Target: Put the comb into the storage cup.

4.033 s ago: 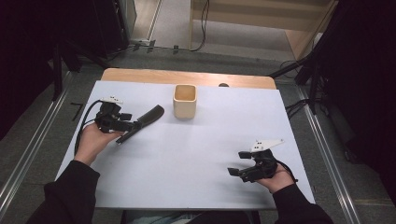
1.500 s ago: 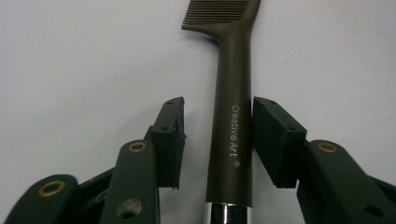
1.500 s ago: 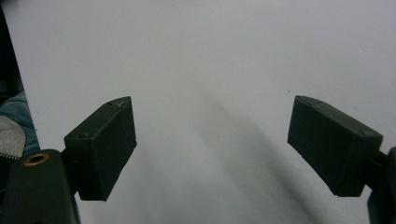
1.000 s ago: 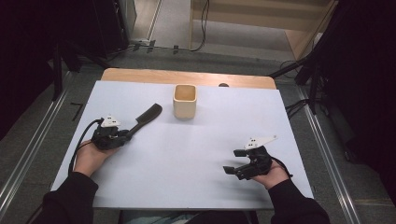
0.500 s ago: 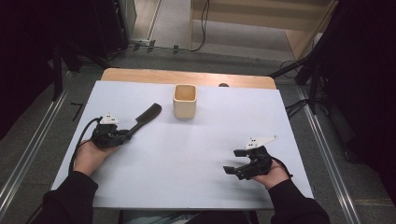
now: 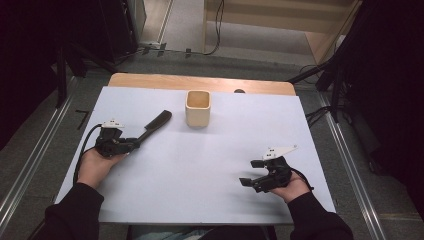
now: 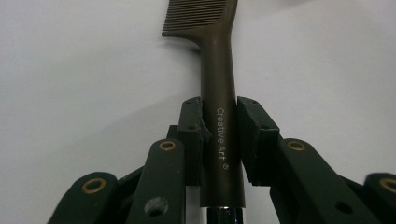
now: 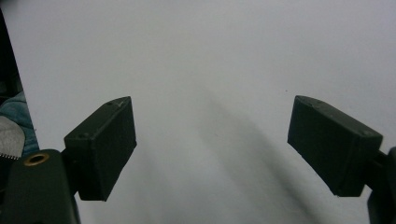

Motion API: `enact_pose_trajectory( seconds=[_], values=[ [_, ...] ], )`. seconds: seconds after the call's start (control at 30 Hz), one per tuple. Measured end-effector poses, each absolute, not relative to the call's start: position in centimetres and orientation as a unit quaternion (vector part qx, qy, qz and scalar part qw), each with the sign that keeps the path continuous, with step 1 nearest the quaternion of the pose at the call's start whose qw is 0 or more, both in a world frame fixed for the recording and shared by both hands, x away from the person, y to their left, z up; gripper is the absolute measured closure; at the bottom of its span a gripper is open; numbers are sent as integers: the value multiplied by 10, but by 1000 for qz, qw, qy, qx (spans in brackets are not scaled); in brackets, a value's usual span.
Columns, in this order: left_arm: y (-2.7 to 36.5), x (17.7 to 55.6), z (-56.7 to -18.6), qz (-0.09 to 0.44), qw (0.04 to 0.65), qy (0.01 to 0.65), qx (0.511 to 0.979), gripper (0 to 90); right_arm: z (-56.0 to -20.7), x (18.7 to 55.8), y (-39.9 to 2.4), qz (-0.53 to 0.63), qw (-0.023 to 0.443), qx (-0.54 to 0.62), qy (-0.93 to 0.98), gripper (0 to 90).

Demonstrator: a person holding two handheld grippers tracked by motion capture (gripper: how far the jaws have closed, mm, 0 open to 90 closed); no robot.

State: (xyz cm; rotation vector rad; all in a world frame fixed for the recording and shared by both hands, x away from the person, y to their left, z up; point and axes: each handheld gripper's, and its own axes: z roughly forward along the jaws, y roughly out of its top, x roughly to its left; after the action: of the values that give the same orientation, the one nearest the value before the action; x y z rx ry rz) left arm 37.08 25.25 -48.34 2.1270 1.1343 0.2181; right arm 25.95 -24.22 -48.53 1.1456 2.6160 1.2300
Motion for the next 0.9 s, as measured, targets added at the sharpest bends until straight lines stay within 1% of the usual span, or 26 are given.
enact_pose_trajectory(
  seconds=[0.37,0.57,0.67,0.9],
  values=[
    [253,368,-468,68,388,449,802,733,-485,260,-243,396,18,368,841,136],
    [256,366,-456,68,408,456,788,733,-485,259,-244,393,18,370,842,137],
    [253,363,-447,76,409,451,790,733,-486,259,-244,395,19,372,840,136],
    [250,363,-433,66,425,450,782,733,-486,257,-246,394,19,376,838,136]
  ],
)
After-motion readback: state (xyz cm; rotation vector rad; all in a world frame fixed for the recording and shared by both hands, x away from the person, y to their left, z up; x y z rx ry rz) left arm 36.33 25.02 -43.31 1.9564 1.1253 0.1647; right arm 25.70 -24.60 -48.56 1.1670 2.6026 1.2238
